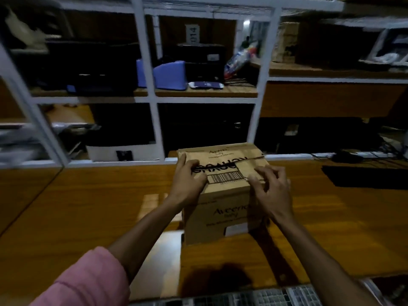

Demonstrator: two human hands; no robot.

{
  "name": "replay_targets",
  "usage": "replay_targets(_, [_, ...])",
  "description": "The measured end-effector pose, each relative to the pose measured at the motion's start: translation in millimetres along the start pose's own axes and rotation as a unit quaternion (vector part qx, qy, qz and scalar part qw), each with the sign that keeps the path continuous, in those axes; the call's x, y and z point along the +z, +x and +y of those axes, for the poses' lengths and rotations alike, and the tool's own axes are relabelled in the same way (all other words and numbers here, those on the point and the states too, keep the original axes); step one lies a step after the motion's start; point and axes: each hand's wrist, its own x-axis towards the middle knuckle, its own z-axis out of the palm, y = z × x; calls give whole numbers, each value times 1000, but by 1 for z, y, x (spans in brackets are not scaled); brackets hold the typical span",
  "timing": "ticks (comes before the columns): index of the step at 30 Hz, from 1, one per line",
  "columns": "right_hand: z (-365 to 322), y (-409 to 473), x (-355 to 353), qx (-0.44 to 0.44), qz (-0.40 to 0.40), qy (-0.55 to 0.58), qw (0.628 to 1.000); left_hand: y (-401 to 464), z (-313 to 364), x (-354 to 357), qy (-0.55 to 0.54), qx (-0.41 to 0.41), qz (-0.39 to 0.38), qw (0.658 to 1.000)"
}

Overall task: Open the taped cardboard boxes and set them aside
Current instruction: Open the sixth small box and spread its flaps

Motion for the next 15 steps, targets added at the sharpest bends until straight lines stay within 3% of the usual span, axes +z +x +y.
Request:
replay_targets(9, [-202, -33, 144, -140, -72, 67, 985, -60, -104, -234, 121, -81, 64, 987])
replay_targets(15, [-363, -76, 242, -177, -111, 80, 975, -99, -189, -405, 191, -99, 106, 971])
